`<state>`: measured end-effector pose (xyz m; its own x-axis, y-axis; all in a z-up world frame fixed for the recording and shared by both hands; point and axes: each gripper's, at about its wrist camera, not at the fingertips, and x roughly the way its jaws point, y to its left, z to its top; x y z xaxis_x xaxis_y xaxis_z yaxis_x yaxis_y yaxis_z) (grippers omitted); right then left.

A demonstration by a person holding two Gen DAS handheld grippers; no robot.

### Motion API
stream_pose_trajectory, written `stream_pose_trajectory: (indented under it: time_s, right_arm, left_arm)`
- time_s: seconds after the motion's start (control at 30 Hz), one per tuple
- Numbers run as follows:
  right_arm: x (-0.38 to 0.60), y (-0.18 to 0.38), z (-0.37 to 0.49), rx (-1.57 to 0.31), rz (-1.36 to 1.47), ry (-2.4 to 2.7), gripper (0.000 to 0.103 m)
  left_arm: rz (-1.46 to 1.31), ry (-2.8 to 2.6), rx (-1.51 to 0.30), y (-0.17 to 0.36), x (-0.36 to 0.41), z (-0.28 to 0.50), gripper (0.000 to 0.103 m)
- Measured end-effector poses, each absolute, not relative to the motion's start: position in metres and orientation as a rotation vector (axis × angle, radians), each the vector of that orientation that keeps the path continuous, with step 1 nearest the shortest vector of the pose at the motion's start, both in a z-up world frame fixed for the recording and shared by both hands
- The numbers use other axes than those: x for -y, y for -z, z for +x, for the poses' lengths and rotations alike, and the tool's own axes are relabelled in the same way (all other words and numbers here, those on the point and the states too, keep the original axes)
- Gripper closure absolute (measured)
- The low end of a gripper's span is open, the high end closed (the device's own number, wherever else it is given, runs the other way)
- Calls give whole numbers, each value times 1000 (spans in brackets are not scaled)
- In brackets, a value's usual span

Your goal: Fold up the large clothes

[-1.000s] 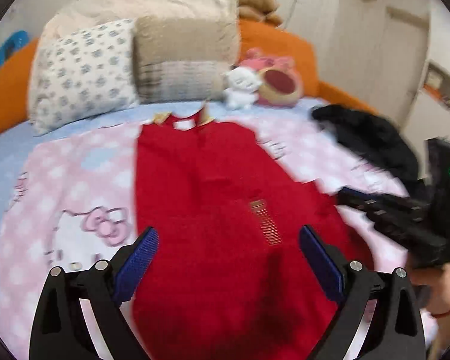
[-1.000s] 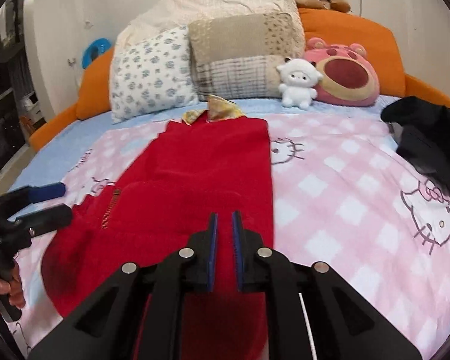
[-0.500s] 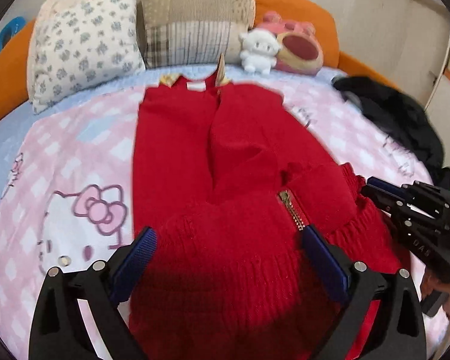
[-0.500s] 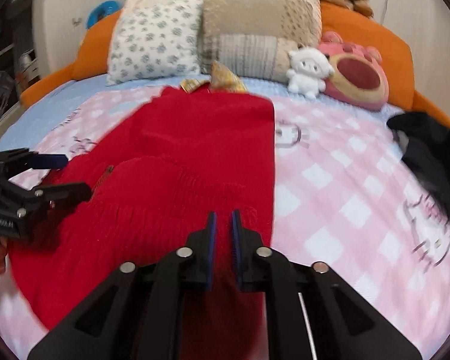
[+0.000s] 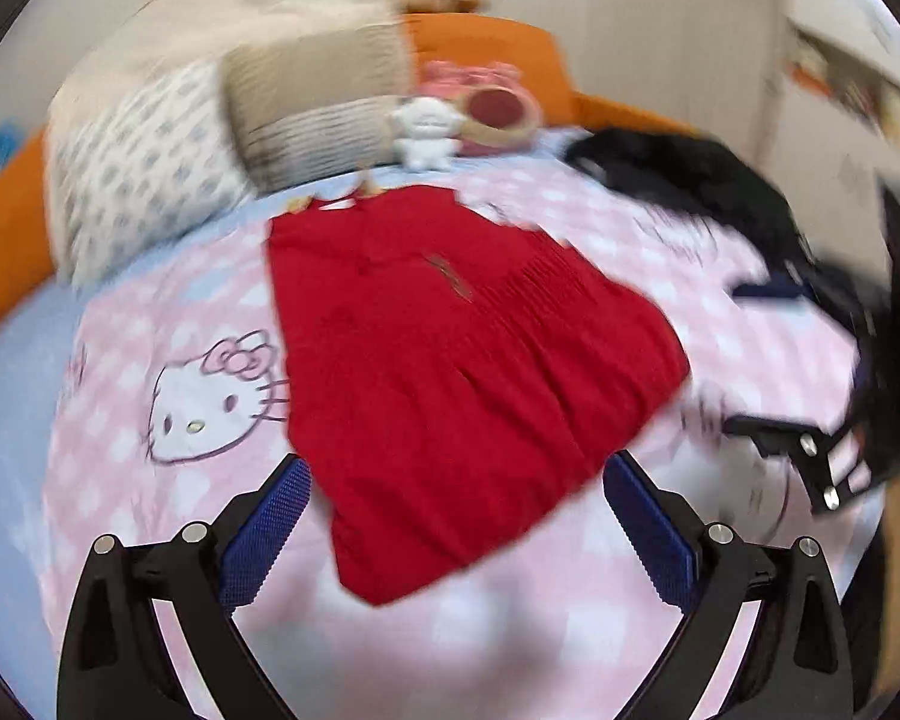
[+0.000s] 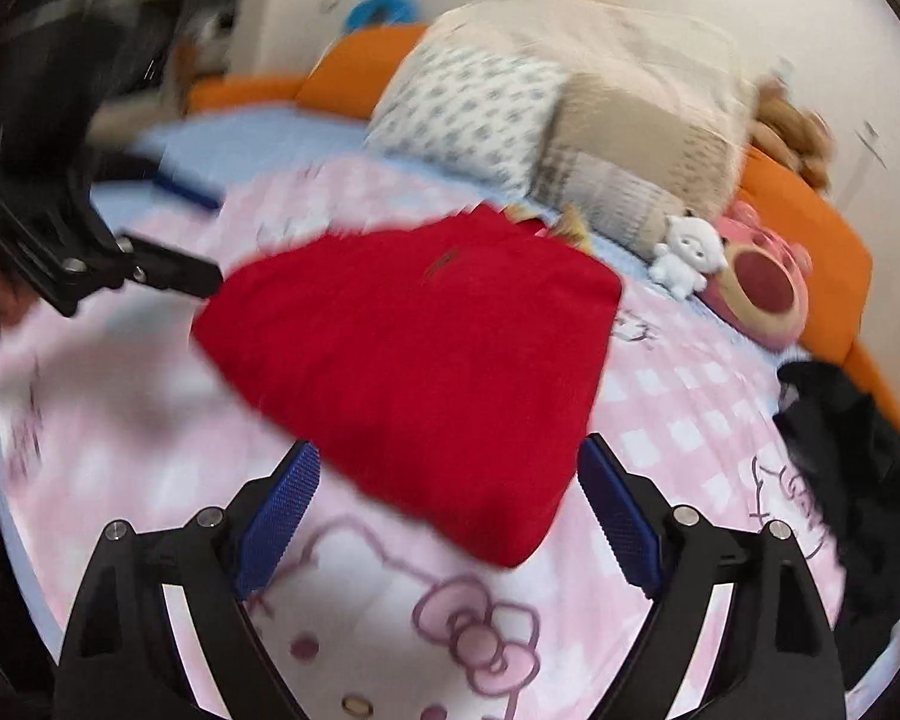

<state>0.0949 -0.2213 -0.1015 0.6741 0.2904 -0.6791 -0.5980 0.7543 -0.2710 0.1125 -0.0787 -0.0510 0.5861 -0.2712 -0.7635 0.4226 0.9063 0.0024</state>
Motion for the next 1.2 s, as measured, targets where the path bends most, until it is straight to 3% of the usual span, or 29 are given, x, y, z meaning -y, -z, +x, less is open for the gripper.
stream_pose_trajectory:
  time_s: [0.13, 0.3, 0.6, 0.77, 0.93, 1.2]
  right_arm:
    - [210, 125, 84, -680, -594, -513, 17]
    - [236, 126, 103, -794, -185, -473, 16]
    - [286, 139, 132, -892, 210, -411, 16]
    - [318, 150, 148, -1006, 416, -436, 15]
    - [341, 177, 175, -1176, 847, -530, 16]
    - [337, 197, 203, -1316, 1044, -544, 17]
  left_arm:
    - [204, 409, -961, 84, 87, 108, 4]
    - [-114, 332, -1006, 105, 65, 112, 4]
    - [-248, 315, -1069, 123, 39, 118, 4]
    - [-537, 412, -1194, 134, 6, 130, 4]
    - [-855, 465, -1278, 149, -27, 149, 5]
    - [-1061, 494, -1335, 173, -42, 172, 5]
